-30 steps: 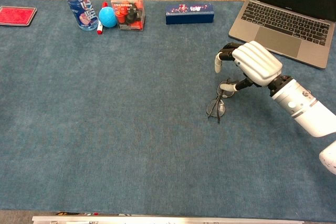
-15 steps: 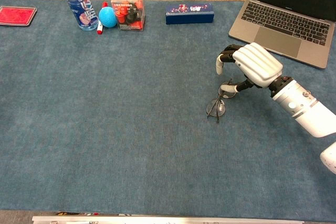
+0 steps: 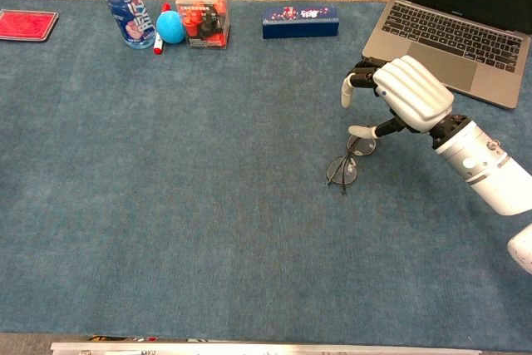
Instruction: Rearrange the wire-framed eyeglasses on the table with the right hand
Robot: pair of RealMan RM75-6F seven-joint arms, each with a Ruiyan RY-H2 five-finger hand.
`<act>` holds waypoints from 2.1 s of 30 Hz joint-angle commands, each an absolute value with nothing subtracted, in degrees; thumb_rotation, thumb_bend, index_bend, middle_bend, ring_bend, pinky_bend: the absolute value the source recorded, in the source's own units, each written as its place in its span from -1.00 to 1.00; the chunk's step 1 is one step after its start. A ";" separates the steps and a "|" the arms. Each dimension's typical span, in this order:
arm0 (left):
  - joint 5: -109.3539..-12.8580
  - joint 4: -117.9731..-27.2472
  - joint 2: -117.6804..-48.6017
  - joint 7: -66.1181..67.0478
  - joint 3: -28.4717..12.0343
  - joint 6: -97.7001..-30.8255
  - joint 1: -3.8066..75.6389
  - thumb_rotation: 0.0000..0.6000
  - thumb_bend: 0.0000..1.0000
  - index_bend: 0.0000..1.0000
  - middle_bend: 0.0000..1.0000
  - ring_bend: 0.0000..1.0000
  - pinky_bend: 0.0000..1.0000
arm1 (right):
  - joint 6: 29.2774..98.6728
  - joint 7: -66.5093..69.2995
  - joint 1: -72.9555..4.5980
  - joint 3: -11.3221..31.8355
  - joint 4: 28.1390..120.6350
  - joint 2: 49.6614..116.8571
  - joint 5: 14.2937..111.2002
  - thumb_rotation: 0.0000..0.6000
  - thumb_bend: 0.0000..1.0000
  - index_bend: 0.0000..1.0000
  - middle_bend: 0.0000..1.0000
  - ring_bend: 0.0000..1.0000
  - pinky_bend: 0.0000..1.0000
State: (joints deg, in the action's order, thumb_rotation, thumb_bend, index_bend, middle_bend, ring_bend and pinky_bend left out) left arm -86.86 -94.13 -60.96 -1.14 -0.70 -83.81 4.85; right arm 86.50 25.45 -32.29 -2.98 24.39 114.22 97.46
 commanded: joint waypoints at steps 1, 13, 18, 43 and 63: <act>-86.84 -94.10 -61.00 -1.06 -0.69 -83.83 4.82 1.00 -0.44 0.03 -0.03 -0.37 -0.07 | 89.85 23.15 -32.27 -2.69 28.38 111.55 98.21 1.00 -0.81 0.11 0.04 -0.33 0.11; -87.03 -94.02 -61.42 -0.28 -0.60 -83.36 5.14 1.00 -0.44 0.03 -0.03 -0.37 -0.07 | 91.04 -11.11 -26.97 -2.71 66.21 88.60 96.70 1.00 -0.81 0.11 0.04 -0.33 0.11; -87.23 -94.00 -61.85 0.51 -0.43 -82.69 5.53 1.00 -0.44 0.03 -0.03 -0.37 -0.07 | 89.80 -21.56 -23.13 -2.71 80.58 79.54 92.81 1.00 -0.80 0.11 0.04 -0.33 0.11; -89.12 -91.00 -63.85 -2.34 -1.23 -86.07 5.31 1.00 -0.44 0.04 -0.03 -0.37 -0.07 | 95.83 -23.06 -9.36 -1.15 88.00 70.82 87.48 1.00 -0.79 0.11 -0.01 -0.36 0.04; -88.01 -90.97 -64.74 -0.33 -1.14 -83.82 6.20 1.00 -0.44 0.04 -0.03 -0.37 -0.07 | 96.54 -14.75 -5.74 2.39 85.56 68.96 87.23 1.00 -0.78 0.11 -0.01 -0.36 0.04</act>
